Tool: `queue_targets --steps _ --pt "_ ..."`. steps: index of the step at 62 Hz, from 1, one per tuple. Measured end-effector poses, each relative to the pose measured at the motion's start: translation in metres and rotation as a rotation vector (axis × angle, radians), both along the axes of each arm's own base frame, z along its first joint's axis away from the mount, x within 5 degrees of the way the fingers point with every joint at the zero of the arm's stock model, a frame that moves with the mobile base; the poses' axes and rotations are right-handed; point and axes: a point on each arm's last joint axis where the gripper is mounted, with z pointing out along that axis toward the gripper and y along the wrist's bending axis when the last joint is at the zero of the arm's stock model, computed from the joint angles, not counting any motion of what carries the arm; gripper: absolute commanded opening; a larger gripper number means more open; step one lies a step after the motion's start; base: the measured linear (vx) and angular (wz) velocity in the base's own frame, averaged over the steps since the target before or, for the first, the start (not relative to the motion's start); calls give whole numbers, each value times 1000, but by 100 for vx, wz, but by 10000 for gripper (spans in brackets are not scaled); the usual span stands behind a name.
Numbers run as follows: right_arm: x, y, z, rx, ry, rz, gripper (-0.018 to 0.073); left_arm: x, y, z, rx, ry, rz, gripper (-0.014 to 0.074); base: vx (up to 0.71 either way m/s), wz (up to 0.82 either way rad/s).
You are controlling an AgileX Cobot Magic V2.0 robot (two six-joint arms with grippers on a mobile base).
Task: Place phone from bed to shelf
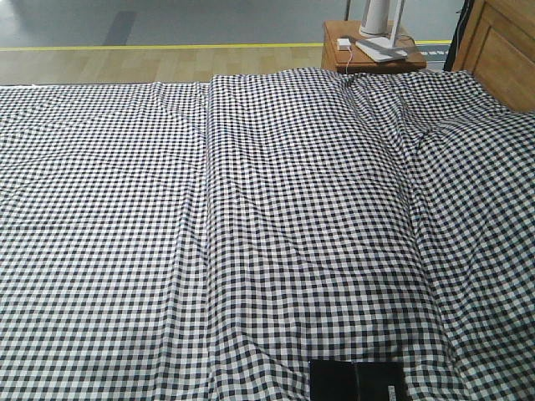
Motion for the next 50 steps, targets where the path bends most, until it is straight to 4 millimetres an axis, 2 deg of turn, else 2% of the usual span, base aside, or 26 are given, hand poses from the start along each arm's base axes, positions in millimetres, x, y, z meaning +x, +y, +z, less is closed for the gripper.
queue_targets --steps 50 --pt "0 0 0 0 0 0 -4 0 0 0 0 0 0 1 0 0"
